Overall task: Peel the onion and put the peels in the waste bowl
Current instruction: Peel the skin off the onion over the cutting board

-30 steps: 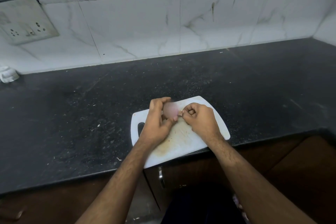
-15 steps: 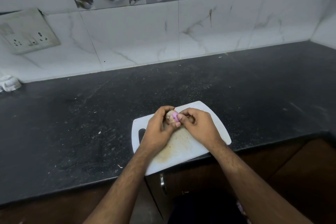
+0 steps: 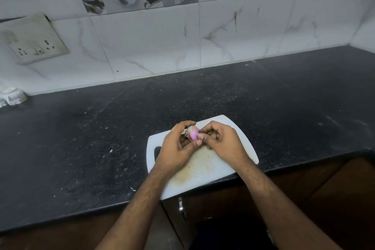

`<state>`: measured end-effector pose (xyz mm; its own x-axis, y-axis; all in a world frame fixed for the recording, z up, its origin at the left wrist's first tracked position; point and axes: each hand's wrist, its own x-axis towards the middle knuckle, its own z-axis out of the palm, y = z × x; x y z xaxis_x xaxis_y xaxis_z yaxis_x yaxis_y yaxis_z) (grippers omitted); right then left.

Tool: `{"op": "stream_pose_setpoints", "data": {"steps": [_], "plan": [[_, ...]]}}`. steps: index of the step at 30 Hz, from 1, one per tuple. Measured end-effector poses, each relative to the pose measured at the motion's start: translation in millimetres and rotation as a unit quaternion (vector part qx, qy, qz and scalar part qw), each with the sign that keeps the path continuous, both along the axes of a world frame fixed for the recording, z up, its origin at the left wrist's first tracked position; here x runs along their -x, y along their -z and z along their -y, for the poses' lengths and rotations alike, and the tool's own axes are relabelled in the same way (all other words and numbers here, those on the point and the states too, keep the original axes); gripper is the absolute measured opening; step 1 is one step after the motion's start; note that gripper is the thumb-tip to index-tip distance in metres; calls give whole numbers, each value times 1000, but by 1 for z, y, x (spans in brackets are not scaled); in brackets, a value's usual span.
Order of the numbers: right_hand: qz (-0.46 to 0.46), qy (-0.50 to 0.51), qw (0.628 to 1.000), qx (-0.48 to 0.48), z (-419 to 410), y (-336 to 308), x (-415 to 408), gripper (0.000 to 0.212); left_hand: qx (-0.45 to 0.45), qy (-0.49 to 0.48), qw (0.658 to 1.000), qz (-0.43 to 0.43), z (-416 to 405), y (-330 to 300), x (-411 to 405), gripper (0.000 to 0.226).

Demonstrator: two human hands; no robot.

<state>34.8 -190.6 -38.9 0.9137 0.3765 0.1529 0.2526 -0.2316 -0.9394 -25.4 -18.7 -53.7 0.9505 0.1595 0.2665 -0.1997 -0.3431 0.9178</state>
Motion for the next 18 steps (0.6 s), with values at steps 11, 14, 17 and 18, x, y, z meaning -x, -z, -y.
{"op": "stream_pose_setpoints", "data": {"steps": [11, 14, 17, 18], "plan": [[53, 17, 998, 32, 1, -2, 2, 16, -23, -41, 999, -7, 3, -4, 2, 53], [58, 29, 996, 55, 1, -2, 1, 11, -58, -43, 997, 8, 3, -4, 1, 46], [65, 34, 996, 50, 1, -3, 3, 9, -80, -45, 996, 19, 1, -2, 1, 47], [76, 36, 995, 49, 1, -3, 3, 9, -84, -46, 995, 18, 1, -1, 1, 48]]}}
